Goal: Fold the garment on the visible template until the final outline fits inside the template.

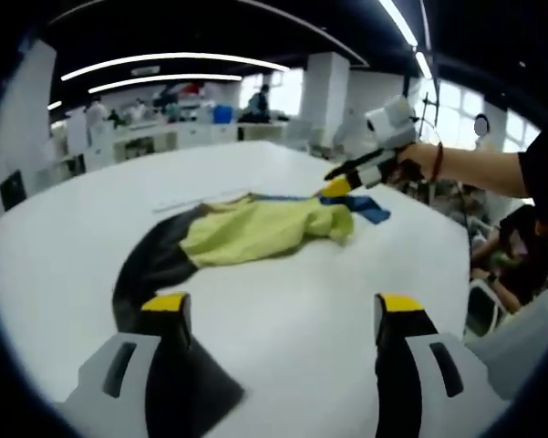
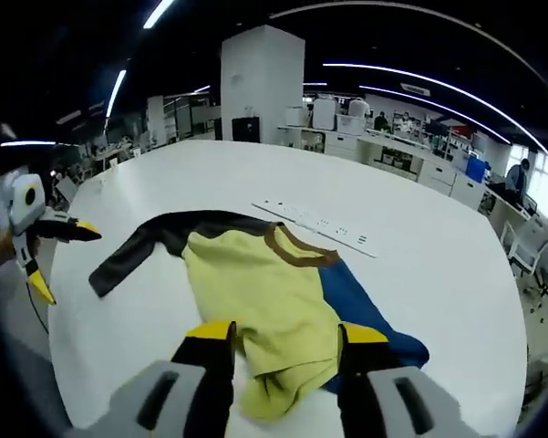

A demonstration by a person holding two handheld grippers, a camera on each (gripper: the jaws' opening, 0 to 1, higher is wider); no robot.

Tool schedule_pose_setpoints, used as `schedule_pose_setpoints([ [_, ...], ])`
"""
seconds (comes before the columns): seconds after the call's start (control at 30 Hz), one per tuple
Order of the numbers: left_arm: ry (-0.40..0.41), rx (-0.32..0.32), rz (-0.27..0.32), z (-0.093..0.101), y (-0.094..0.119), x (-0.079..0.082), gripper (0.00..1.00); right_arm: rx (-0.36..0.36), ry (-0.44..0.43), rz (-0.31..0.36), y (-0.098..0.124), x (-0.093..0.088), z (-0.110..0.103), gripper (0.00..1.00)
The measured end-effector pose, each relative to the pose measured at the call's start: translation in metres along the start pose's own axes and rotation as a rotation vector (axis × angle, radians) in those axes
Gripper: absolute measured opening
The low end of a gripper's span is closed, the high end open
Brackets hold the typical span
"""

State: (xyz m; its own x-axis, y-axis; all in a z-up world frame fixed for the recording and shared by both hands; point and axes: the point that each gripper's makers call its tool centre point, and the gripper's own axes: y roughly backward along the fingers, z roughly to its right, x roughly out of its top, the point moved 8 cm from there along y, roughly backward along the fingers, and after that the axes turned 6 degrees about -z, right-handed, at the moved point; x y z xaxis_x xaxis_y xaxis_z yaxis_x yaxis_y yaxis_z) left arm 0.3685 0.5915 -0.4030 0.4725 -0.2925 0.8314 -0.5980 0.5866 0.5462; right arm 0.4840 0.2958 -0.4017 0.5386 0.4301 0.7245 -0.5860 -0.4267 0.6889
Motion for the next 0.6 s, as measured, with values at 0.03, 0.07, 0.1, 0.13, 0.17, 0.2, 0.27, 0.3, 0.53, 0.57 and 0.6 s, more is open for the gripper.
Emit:
schedule_pose_setpoints([
  [0.03,0.003,0.002,0.003,0.0,0.001,0.0,0.79,0.005,0.01,-0.005,0.0,-0.001,-0.002,0.43],
  [0.07,0.008,0.003,0.01,0.001,0.002,0.001,0.79,0.008,0.014,-0.005,0.001,-0.002,-0.004,0.43],
  [0.1,0.01,0.004,0.012,0.001,0.002,0.001,0.79,0.013,0.016,-0.007,0.001,-0.003,-0.006,0.44],
  [0.13,0.011,0.006,0.014,0.001,0.003,0.001,0.8,0.022,0.013,-0.013,0.002,-0.005,-0.01,0.44],
  [0.17,0.011,0.008,0.016,0.001,0.004,0.002,0.8,0.027,0.009,-0.016,0.002,-0.006,-0.012,0.44],
  [0.2,0.011,0.008,0.018,0.001,0.004,0.002,0.81,0.029,0.01,-0.018,0.004,-0.008,-0.018,0.44],
  [0.27,0.014,0.012,0.028,0.002,0.005,0.002,0.83,0.028,0.007,-0.02,0.003,-0.01,-0.019,0.43],
  [0.3,0.015,0.015,0.031,0.002,0.006,0.002,0.83,0.031,-0.002,-0.022,0.004,-0.011,-0.021,0.43],
  [0.53,0.018,0.02,0.037,0.002,0.011,0.002,0.88,0.047,-0.026,-0.051,0.002,-0.025,-0.034,0.43],
  [0.57,0.015,0.021,0.035,0.002,0.012,0.002,0.89,0.047,-0.032,-0.056,0.002,-0.027,-0.034,0.42],
  [0.6,0.008,0.024,0.035,0.002,0.013,0.002,0.89,0.05,-0.045,-0.068,0.001,-0.03,-0.035,0.42],
])
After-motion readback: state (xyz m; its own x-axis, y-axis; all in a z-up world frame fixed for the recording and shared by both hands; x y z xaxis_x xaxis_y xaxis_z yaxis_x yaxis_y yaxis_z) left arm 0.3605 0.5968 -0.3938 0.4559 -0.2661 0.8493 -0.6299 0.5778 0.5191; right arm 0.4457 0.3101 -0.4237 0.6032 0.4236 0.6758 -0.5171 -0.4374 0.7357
